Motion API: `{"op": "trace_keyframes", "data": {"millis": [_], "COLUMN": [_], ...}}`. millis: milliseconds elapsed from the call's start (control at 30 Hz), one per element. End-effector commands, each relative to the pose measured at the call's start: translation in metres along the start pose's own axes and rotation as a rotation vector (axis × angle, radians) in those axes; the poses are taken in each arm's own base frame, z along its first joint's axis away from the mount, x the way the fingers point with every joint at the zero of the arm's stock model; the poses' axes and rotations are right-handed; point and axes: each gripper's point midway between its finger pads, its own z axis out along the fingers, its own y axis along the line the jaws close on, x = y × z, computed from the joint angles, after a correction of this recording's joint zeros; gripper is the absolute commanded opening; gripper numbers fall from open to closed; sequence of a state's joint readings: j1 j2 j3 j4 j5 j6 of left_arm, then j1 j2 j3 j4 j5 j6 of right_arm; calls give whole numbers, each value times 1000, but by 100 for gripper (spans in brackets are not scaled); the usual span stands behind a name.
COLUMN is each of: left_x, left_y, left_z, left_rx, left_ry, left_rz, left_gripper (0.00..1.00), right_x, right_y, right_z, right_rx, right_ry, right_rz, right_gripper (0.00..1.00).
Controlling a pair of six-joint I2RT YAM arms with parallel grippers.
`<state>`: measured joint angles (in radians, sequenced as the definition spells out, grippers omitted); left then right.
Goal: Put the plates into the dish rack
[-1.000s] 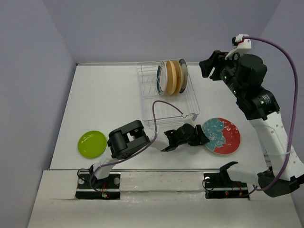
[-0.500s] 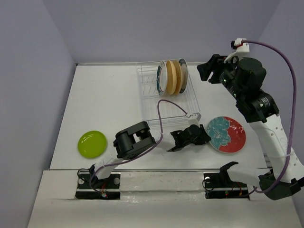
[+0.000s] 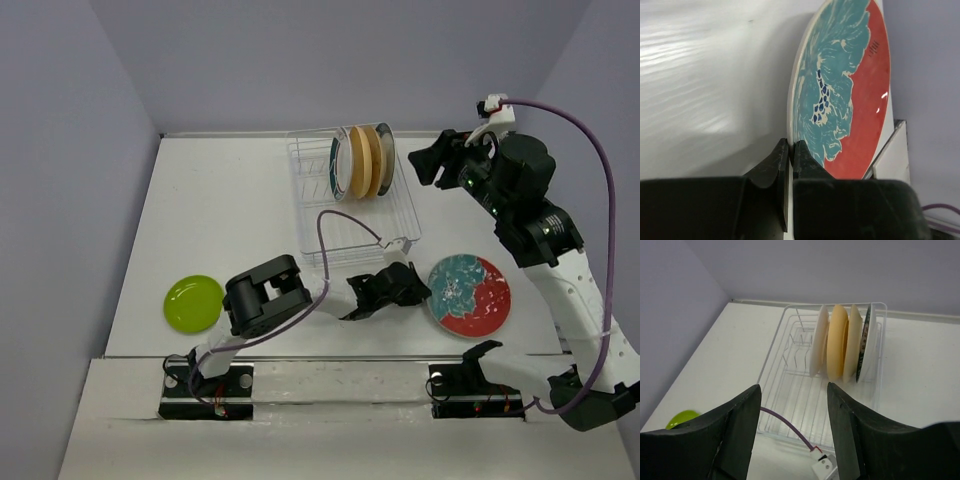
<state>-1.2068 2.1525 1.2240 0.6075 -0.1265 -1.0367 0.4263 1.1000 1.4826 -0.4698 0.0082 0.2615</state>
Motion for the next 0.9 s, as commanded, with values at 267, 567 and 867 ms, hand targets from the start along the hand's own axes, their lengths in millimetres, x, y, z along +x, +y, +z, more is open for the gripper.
{"op": "trace_keyframes", "data": {"millis": [267, 567, 867], "left_x": [-71, -99, -129], "left_y": [24, 54, 53], "left_z": [-119, -212, -268], "left_rx": [-52, -26, 41], "left_ry": [-191, -258, -303], "left_rz": [181, 205, 295], "left_gripper": [6, 6, 6], "right_x": [37, 115, 172], "right_y": [60, 98, 83], "right_z": [3, -14, 28], "right_rx": [-433, -918, -943], "right_ry": [88, 240, 451], "right_rz": [-116, -260, -212], "right_gripper": [60, 75, 79]}}
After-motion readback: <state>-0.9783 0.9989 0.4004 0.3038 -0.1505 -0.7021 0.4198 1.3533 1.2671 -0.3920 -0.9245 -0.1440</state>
